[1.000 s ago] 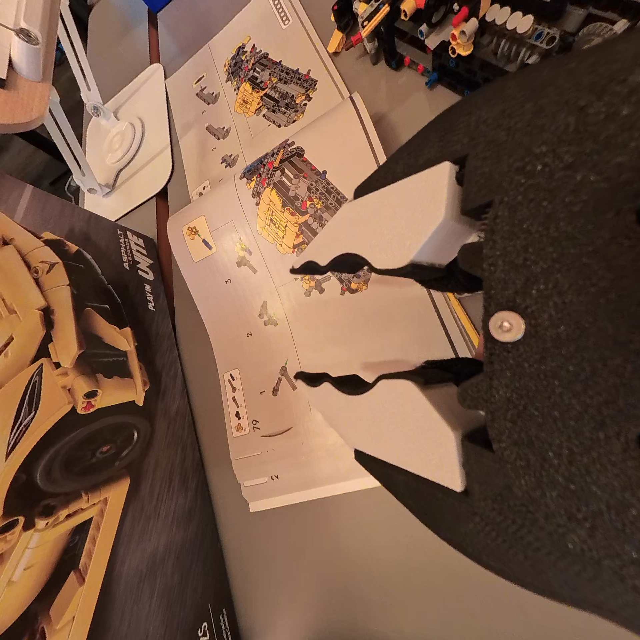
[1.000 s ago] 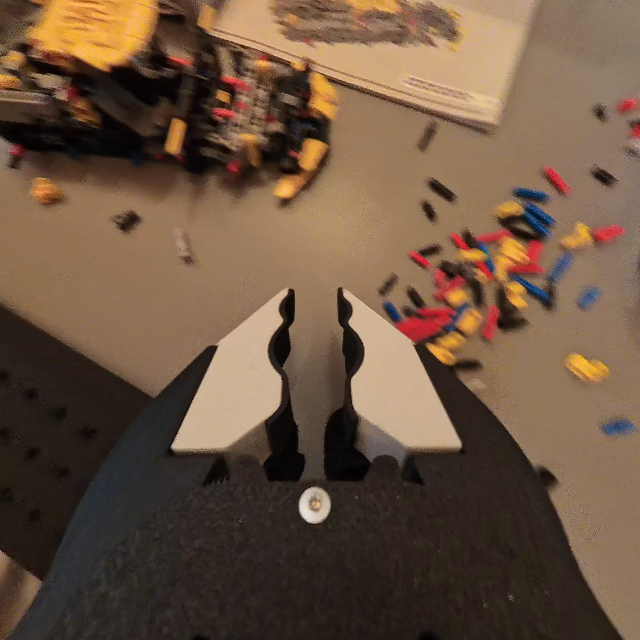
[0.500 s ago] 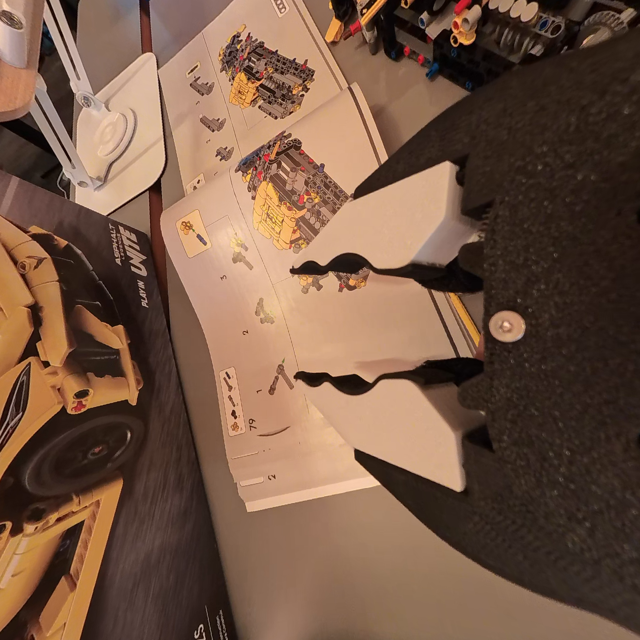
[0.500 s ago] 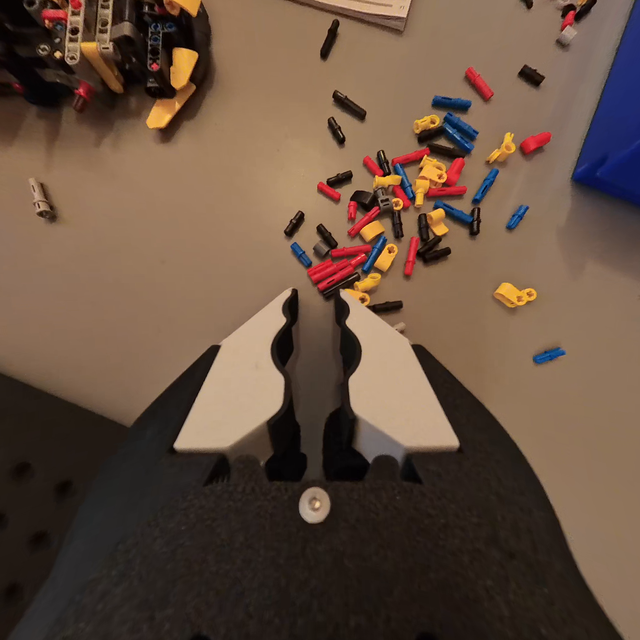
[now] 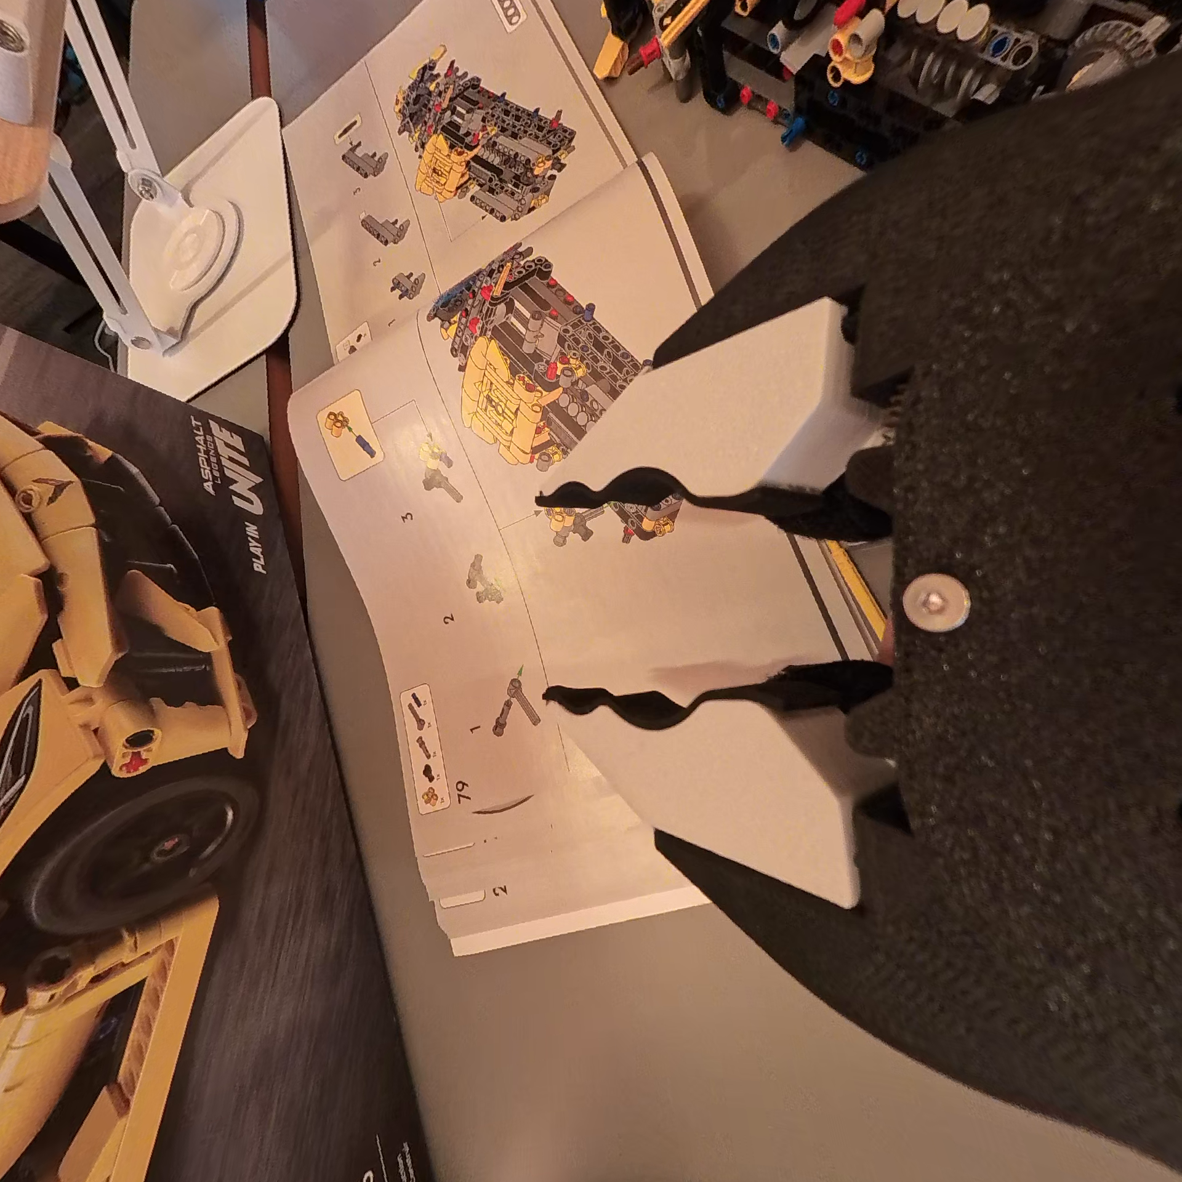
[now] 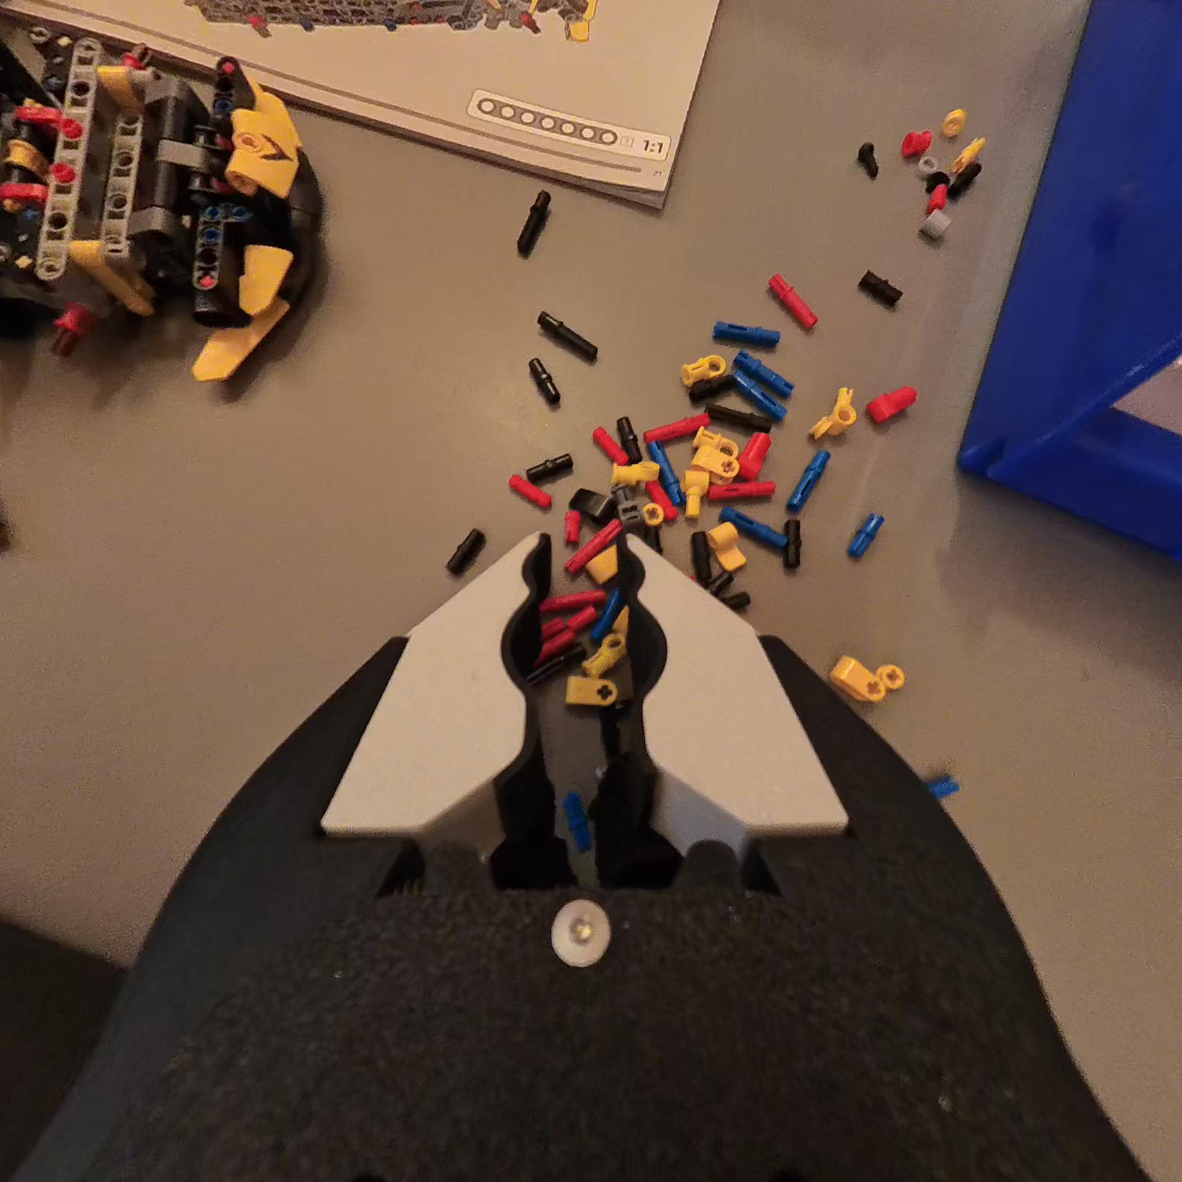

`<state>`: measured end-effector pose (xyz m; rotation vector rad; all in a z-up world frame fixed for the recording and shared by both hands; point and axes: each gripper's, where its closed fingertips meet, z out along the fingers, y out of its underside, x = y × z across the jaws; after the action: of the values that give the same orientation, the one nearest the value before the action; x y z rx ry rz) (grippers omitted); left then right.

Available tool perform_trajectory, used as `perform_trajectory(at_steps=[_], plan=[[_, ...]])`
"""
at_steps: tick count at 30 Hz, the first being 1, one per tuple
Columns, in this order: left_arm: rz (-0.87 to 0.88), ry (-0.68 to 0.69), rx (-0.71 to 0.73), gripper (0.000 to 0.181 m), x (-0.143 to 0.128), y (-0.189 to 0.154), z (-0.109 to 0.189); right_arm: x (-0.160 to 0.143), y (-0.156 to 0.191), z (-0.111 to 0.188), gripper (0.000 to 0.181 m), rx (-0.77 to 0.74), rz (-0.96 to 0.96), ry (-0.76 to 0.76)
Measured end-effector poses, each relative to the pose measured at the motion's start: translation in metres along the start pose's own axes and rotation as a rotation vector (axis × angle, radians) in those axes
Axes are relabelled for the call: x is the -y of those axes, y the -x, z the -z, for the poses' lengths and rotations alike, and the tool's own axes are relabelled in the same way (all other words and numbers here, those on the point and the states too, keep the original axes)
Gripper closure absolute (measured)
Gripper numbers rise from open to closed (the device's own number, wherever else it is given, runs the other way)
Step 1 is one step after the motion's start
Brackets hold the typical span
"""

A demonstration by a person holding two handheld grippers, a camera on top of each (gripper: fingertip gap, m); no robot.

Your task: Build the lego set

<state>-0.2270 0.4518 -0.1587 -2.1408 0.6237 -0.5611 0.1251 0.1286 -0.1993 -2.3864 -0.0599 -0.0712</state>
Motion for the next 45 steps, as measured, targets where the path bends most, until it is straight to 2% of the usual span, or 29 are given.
perform_trajectory(at_steps=[7, 17, 28, 35, 40, 45], plan=[[0.009, -0.012, 0.004, 0.124, 0.003, 0.003, 0.003, 0.003, -0.013, -0.006, 0.163, -0.003, 0.007, 0.013], [0.005, -0.004, -0.003, 0.124, 0.001, 0.001, 0.001, -0.007, -0.057, 0.023, 0.163, -0.106, -0.035, 0.008], [0.005, 0.001, -0.005, 0.124, 0.0, 0.0, 0.0, -0.04, -0.075, 0.043, 0.163, -0.179, -0.062, 0.06], [0.002, 0.001, -0.006, 0.124, 0.0, -0.001, 0.0, -0.067, -0.102, 0.072, 0.163, -0.255, -0.072, 0.124], [0.003, 0.002, -0.008, 0.124, 0.0, -0.001, 0.0, -0.085, -0.086, 0.085, 0.162, -0.147, -0.102, 0.162], [-0.006, 0.007, -0.01, 0.125, -0.001, -0.005, -0.001, -0.073, -0.043, 0.075, 0.161, 0.0, -0.113, 0.095]])
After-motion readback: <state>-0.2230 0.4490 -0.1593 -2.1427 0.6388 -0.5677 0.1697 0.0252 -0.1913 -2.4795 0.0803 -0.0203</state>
